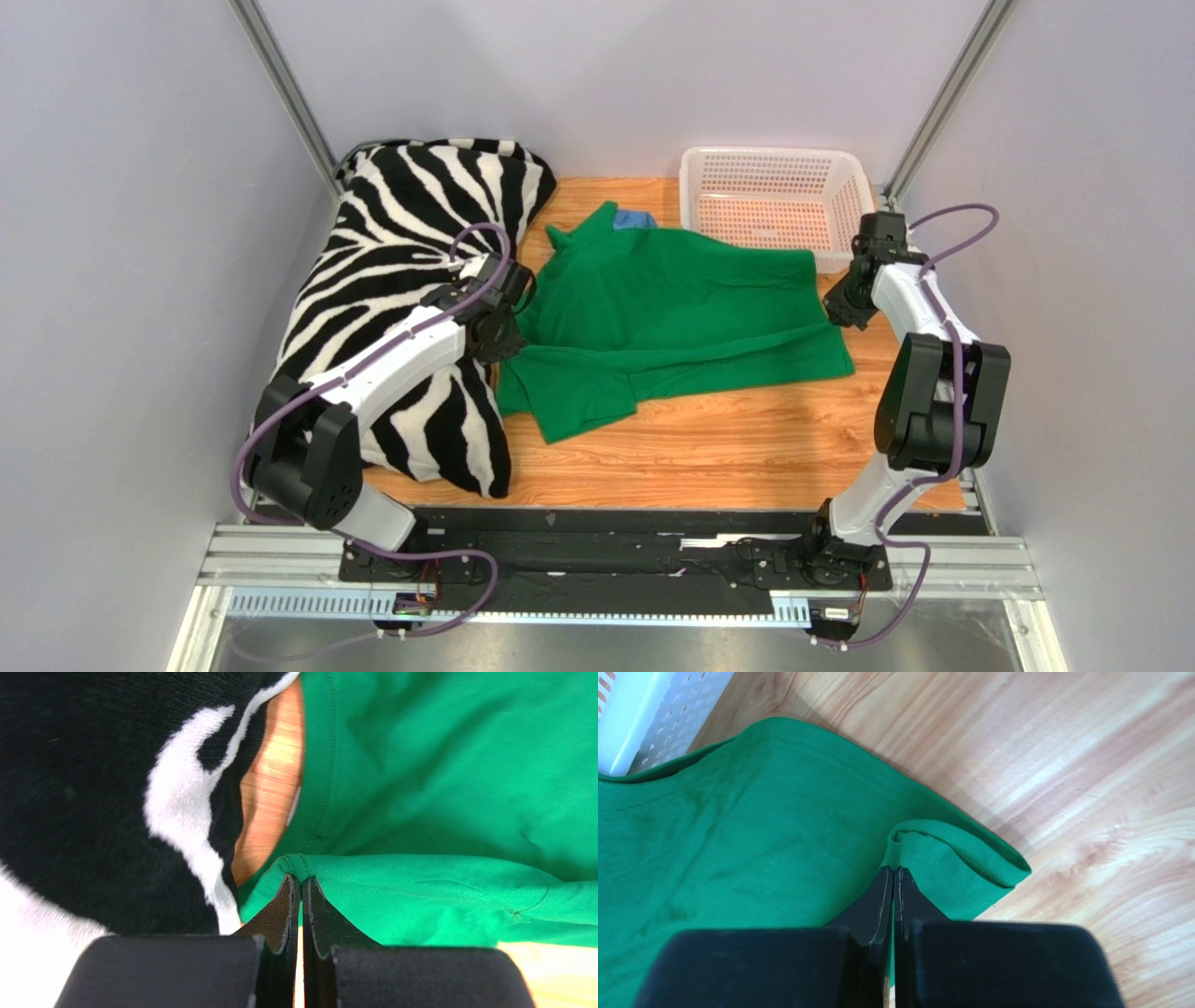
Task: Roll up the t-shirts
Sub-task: Fold the T-shirt at the center of the board.
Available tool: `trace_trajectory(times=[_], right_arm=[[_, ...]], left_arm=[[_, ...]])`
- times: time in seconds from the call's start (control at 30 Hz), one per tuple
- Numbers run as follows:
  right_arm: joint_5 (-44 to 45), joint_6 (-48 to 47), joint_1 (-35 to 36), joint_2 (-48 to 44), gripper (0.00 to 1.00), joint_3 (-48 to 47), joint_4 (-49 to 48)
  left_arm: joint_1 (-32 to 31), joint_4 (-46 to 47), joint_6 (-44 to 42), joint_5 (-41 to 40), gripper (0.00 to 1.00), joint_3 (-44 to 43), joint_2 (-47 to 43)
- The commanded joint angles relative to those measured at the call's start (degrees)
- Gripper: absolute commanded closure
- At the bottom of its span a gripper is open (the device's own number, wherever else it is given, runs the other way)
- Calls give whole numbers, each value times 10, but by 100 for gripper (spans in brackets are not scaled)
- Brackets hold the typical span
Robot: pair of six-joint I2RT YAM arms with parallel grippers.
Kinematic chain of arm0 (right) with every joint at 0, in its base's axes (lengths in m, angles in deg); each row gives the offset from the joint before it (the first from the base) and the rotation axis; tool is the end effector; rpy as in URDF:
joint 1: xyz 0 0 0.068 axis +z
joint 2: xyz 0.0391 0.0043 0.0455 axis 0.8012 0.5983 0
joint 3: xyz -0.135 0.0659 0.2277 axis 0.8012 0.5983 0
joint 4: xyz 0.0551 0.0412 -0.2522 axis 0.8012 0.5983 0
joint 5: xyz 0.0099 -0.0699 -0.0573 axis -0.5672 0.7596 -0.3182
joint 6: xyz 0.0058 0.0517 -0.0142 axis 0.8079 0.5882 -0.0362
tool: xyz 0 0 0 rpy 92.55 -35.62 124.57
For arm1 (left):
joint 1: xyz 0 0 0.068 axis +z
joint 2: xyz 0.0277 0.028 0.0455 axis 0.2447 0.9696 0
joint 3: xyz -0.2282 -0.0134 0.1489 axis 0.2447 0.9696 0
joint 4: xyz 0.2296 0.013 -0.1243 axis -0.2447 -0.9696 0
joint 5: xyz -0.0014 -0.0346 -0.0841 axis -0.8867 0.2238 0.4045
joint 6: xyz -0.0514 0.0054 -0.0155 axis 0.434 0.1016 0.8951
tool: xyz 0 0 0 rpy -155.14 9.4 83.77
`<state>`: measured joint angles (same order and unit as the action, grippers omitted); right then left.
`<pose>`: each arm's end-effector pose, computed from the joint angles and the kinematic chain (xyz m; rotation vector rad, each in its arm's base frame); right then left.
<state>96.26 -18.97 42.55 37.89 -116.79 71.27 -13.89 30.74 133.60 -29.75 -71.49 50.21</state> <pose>0.3430 -0.0701 0.2286 1.0819 2.4350 -0.0605 0.2659 -0.1293 0.2449 -0.5213 2.5139 -0.0704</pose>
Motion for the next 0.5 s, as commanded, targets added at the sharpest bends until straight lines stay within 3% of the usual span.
trace_trajectory(times=[0.0, 0.07, 0.13, 0.17, 0.2, 0.23, 0.3, 0.4, 0.47], right_arm=[[3, -10, 12, 35, 100, -33, -16], [5, -11, 12, 41, 100, -32, -13], [8, -14, 12, 41, 83, -33, -13], [9, -14, 12, 38, 72, -37, -5], [10, -17, 12, 27, 55, -38, -4], [14, -17, 12, 18, 49, -38, -1], [24, -18, 12, -6, 40, -38, 14], [41, -12, 11, -38, 40, -11, 31], [42, -5, 10, -72, 42, 13, 29]], left_arm=[[11, 18, -20, -2, 100, -17, 30], [14, 29, -36, 9, 98, -24, 42], [15, 34, -48, 18, 74, -35, 48], [16, 34, -54, 24, 51, -37, 42], [16, 34, -59, 26, 44, -36, 35], [16, 41, -61, 35, 39, -25, 25], [15, 41, -53, 42, 34, -9, -15], [15, 23, -19, 47, 35, 34, -76], [15, 35, 9, 58, 41, 92, -122]])
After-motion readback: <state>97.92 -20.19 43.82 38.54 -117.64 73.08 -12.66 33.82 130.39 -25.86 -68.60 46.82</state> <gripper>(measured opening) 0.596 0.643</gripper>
